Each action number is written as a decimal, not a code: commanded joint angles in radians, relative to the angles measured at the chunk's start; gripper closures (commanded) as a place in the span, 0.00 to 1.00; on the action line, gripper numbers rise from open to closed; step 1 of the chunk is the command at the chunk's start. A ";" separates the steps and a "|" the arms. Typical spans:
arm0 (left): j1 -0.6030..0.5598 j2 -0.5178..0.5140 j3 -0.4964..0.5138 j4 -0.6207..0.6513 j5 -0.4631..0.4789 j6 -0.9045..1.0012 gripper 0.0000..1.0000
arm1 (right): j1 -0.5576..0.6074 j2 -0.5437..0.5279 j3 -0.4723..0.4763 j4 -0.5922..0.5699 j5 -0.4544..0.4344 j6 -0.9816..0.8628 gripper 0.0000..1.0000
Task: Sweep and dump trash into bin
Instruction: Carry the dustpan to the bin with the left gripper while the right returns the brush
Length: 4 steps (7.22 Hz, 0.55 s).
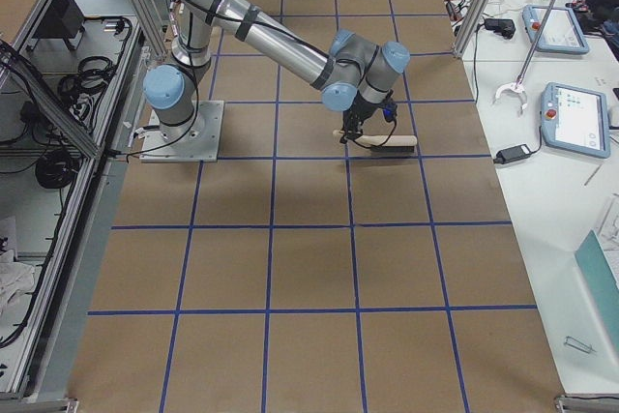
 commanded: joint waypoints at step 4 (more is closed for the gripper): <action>0.233 -0.049 0.103 0.034 0.185 0.291 0.95 | -0.009 -0.008 0.008 0.004 0.012 0.007 1.00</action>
